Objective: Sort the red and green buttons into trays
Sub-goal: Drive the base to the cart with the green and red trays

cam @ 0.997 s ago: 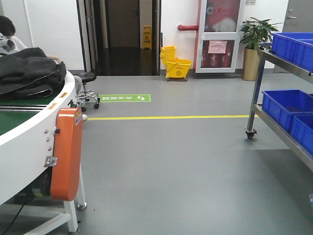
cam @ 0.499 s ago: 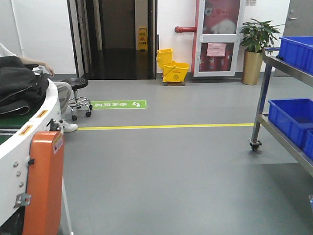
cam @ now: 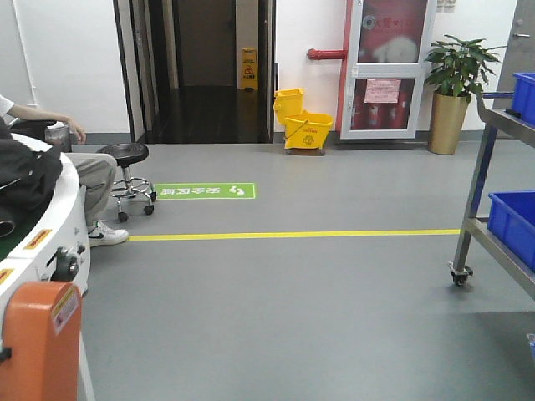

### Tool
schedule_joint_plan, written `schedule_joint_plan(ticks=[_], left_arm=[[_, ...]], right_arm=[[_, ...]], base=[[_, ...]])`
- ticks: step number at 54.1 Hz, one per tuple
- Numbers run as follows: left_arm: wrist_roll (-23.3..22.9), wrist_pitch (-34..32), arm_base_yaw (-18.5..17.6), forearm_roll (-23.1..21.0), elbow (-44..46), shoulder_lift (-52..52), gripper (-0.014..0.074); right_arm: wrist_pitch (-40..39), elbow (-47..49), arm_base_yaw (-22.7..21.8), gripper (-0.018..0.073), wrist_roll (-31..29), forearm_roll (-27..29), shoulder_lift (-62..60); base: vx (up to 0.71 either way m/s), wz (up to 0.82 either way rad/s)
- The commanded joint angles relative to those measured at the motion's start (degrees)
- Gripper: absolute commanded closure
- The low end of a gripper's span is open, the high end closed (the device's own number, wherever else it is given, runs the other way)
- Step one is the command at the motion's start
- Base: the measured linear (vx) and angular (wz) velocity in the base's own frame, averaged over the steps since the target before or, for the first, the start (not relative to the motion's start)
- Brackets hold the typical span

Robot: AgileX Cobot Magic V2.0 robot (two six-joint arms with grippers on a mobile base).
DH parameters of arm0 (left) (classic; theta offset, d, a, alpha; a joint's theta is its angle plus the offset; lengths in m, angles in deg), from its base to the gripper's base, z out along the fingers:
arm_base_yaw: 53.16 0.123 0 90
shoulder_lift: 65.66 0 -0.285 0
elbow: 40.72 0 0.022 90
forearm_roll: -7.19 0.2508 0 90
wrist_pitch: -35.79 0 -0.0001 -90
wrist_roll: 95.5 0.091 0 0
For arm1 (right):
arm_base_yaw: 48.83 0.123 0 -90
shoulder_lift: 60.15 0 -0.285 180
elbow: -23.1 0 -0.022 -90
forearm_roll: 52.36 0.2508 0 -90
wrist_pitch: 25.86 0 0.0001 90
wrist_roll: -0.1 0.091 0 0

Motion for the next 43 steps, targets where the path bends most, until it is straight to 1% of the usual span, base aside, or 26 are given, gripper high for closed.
schedule_joint_plan(ticks=[1,21,43], left_arm=[[-0.13,-5.03,-0.36,-0.21,1.49,-0.45,0.0596],[-0.13,-5.03,-0.36,-0.21,1.49,-0.45,0.0596],[-0.13,-5.03,-0.36,-0.21,1.49,-0.45,0.0596]], right_arm=[[-5.19,1.83,-0.04,0.0568,0.14,-0.03,0.3],[-5.19,1.83,-0.04,0.0568,0.14,-0.03,0.3],[-5.19,1.83,-0.04,0.0568,0.14,-0.03,0.3]], base=[[0.43,0.0],[0.43,-0.07],[0.41,-0.28]])
